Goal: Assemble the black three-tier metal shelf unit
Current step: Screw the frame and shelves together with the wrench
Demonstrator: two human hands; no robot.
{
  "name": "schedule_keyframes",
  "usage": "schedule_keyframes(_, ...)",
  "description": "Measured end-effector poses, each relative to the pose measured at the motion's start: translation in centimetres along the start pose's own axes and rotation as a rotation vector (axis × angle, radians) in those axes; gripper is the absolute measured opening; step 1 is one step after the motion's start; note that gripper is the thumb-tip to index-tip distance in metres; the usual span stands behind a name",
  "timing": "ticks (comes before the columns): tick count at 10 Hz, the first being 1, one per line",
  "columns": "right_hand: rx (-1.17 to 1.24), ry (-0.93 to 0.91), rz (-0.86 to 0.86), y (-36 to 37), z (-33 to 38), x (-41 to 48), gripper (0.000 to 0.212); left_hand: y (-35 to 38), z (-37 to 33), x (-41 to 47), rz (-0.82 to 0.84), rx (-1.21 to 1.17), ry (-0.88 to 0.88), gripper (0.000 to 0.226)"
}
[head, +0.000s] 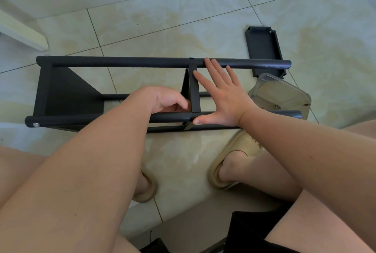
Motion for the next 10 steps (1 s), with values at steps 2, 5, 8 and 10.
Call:
schedule_keyframes(2, 0.001, -0.003, -0.004, -0.01, -0.04, 0.02, 0.123, 0.02, 0.01, 0.29, -0.007, 0.121, -0.016, 0.015)
schedule_keyframes(5, 0.001, 0.001, -0.006, 0.09, -0.06, 0.04, 0.123, -0.06, 0.05, 0.17, -0.007, -0.052, -0.024, 0.019)
schedule_keyframes(8, 0.014, -0.004, -0.017, 0.05, -0.07, 0.04, 0.123, 0.04, -0.09, 0.05, 0.007, 0.041, 0.017, 0.021)
schedule_keyframes(10, 0.003, -0.003, -0.016, 0.12, -0.09, 0.05, 0.123, 0.25, -0.34, -0.19, 0.022, -0.03, -0.011, 0.022)
Point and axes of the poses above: each hand's wrist, its own x-axis towards the middle knuckle, its own y-axis out of the palm, z = x × y, the point moved 2 cm from there along x, towards the middle knuckle, and after that the axes turned 13 degrees about y, right-handed, at the moved point
